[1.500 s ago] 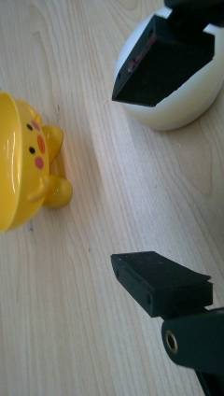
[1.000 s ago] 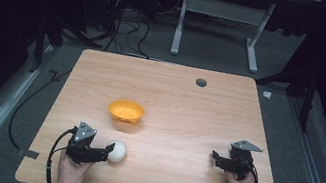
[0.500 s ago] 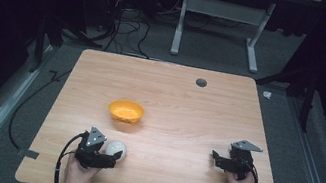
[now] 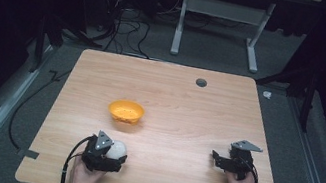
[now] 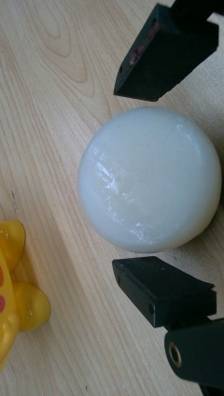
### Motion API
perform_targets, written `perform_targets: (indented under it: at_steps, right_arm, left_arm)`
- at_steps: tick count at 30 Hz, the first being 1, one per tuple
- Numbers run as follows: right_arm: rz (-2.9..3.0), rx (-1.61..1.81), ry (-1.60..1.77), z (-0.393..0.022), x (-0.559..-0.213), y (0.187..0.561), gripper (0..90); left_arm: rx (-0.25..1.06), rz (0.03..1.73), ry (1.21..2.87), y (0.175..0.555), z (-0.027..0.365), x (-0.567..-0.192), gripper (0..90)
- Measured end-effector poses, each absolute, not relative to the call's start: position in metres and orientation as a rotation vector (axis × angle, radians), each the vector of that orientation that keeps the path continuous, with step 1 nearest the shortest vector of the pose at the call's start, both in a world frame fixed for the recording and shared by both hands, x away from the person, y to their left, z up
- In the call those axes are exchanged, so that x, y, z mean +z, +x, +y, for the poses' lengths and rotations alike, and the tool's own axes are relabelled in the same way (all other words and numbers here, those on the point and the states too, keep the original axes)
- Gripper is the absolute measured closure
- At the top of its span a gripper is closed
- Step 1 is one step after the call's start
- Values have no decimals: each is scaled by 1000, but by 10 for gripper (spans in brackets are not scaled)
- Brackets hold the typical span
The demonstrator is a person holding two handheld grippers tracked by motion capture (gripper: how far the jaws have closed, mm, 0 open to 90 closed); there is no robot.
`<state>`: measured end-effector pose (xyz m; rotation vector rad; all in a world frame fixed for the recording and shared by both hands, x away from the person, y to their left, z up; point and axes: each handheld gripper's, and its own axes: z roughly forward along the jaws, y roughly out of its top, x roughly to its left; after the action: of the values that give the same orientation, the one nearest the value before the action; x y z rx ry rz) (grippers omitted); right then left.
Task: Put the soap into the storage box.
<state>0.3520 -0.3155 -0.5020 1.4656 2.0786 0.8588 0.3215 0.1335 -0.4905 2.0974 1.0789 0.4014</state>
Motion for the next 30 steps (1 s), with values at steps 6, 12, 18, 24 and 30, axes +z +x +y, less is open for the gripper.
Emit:
perform_targets:
  at_steps: [6, 12, 18, 24, 30]
  right_arm:
    - [2079, 859, 1466, -316, -502, 352, 202]
    - [2078, 859, 1466, -315, -502, 352, 202]
    - [2077, 858, 1468, -315, -502, 352, 201]
    - [2079, 857, 1468, -315, -502, 352, 201]
    - [2079, 857, 1468, -315, -502, 352, 201]
  left_arm:
    - [414, 1083, 2110, 322, 131, -493, 156]
    - [437, 1092, 2142, 323, 126, -498, 176]
    - [454, 1095, 2154, 322, 126, -501, 214]
    - [454, 1098, 2158, 322, 126, -500, 241]
    - [442, 1086, 2183, 323, 125, -498, 245]
